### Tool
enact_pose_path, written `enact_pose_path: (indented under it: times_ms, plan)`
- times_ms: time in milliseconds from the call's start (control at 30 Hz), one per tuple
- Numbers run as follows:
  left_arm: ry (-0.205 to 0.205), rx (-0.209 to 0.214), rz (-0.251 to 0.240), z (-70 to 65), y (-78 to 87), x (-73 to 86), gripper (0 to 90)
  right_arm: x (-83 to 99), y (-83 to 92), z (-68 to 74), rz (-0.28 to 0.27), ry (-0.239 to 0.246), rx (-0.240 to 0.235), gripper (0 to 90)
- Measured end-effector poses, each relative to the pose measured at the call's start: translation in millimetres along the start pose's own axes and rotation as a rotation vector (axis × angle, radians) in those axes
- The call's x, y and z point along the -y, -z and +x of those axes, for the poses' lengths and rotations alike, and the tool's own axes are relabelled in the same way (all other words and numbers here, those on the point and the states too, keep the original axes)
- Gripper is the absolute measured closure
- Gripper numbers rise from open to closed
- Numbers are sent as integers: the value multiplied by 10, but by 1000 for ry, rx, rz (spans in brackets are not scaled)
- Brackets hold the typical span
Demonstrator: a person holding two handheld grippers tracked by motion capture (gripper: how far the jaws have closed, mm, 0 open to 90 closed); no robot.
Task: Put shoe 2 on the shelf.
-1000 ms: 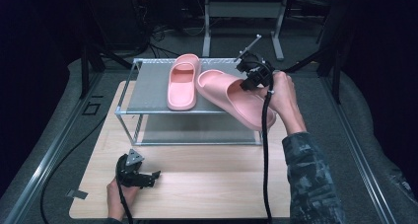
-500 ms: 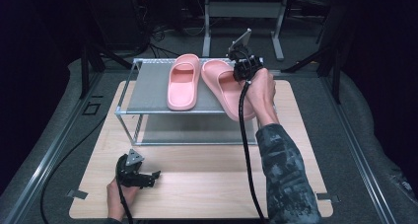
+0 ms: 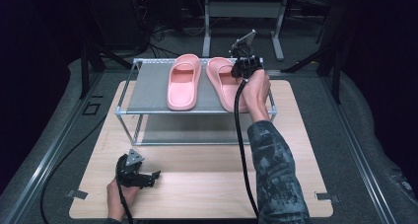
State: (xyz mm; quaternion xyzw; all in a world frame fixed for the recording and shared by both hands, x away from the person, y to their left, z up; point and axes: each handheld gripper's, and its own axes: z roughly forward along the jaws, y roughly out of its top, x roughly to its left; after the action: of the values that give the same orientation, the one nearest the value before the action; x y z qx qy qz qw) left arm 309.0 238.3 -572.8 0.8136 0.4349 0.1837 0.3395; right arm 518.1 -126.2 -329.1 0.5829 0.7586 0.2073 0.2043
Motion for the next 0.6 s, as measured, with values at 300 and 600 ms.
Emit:
enact_pose_path:
  times_ms: [300,600]
  plan:
    - [0,-1,-5,-2,-4,0,33,335,314,-243,-91,65,19,749]
    - [3,0,-6,-3,-6,1,33,448,114,-209,-14,25,-70,829]
